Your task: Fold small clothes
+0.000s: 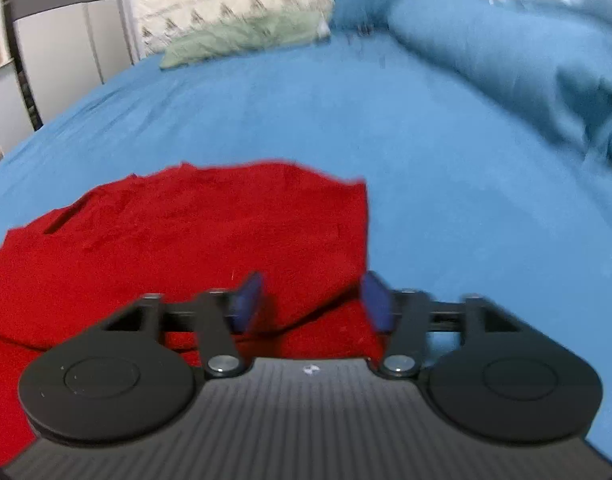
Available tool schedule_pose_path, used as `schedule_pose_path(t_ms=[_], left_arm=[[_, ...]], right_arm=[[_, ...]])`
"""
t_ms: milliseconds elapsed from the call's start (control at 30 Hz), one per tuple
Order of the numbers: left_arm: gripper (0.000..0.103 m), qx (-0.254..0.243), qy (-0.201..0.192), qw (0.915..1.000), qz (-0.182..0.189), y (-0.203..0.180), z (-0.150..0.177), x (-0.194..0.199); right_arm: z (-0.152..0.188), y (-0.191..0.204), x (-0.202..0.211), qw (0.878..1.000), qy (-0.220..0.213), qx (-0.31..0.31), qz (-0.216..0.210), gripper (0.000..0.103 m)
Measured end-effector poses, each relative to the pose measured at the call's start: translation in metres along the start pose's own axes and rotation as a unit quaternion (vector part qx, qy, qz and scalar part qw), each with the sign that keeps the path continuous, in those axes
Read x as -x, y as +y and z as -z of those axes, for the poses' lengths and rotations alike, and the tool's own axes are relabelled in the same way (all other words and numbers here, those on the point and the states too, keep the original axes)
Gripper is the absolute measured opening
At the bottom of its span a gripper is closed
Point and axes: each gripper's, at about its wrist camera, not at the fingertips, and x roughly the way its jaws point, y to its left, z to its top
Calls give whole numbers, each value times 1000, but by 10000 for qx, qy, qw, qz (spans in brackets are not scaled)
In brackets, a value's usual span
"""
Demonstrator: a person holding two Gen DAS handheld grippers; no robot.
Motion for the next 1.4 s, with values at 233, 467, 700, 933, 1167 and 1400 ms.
schedule_pose_path(t_ms=[233, 467, 700, 933, 1167, 1400], left_arm=[[93, 260, 385, 9880, 1474, -26, 5, -29], [93, 617, 1069, 9810, 1498, -17, 25, -51], [93, 950, 1165, 9769, 1519, -21, 19, -55], [93, 1009, 1176, 9752, 1578, -12, 21, -55], [89, 1006, 1156, 9765, 1515, -9, 15, -42], [88, 1083, 710, 9844, 1190, -1, -7, 29]], right_arm=[[-11, 19, -17, 9984, -56, 243, -515, 83], [5, 10, -38, 9990, 181, 50, -411, 84], [-16, 23, -30, 9979, -247, 134, -585, 93], [-37, 30, -94, 9993, 335, 53, -171, 94], [-39, 18, -55, 9996, 92, -102, -254, 94], [-39, -1, 86, 9969, -346, 275, -648, 94]])
